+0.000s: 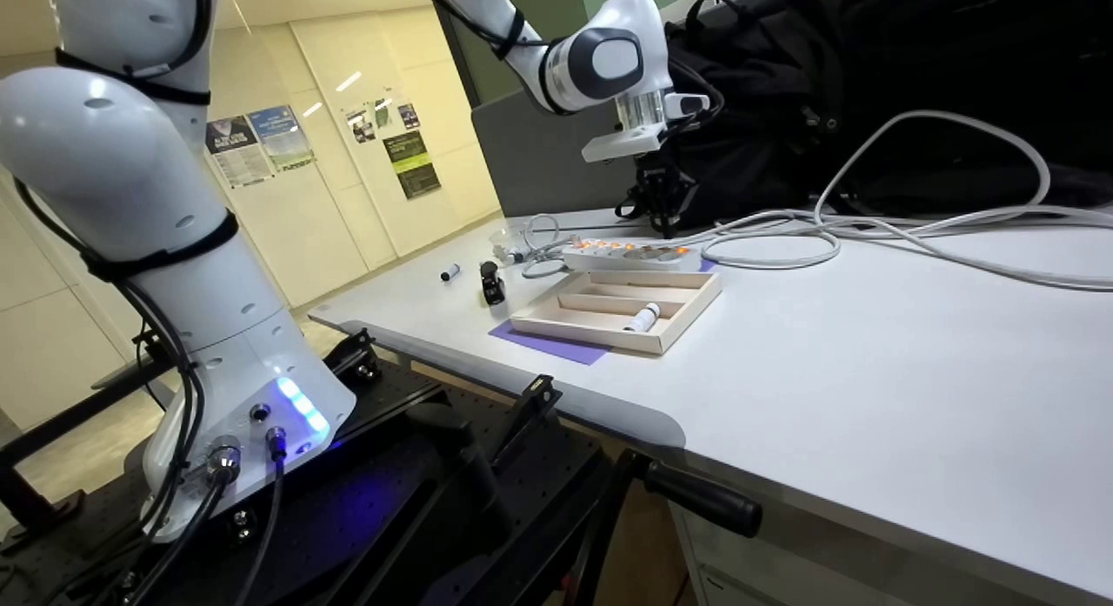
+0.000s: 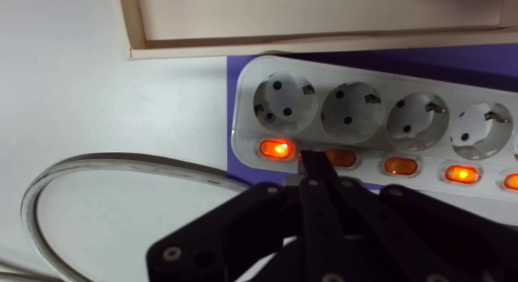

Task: Press the stapler and turn off the first switch on the right

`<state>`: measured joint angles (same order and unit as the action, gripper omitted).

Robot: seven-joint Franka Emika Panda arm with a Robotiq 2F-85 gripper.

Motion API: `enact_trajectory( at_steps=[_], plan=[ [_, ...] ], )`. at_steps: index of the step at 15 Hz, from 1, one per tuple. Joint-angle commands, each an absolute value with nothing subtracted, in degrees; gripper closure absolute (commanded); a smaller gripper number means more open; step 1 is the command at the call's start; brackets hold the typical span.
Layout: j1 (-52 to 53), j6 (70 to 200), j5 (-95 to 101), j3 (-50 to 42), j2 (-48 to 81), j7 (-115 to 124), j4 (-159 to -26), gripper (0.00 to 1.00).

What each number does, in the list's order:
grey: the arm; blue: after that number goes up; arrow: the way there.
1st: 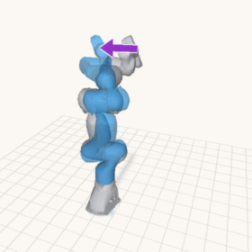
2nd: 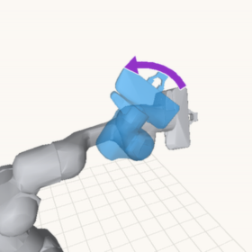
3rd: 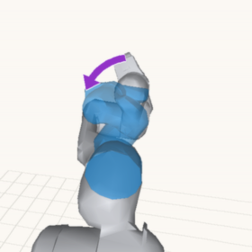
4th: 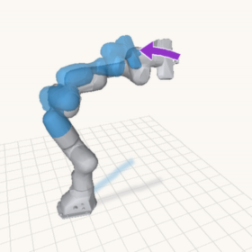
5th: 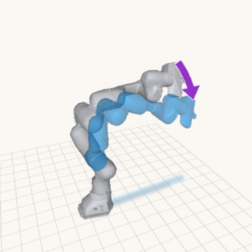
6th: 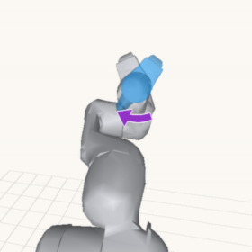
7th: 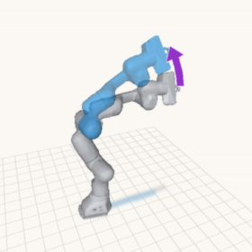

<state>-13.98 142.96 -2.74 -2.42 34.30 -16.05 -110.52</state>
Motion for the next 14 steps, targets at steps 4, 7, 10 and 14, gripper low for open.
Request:
enact_trajectory(
  at_steps=[4, 7, 10, 14],
  plan=[
    [-16.6, 141.6, -5.7, -1.9, 34.5, -16.7, -109.3, 1.0],
    [-16.8, 142.1, -5.9, -1.9, 35.0, -16.6, -109.5, 1.0],
    [-17.2, 143.0, -6.9, -1.4, 35.6, -17.3, -109.5, 1.0],
    [-17.2, 143.3, -7.0, -1.2, 36.3, -17.3, -109.3, 1.0]
  ],
)
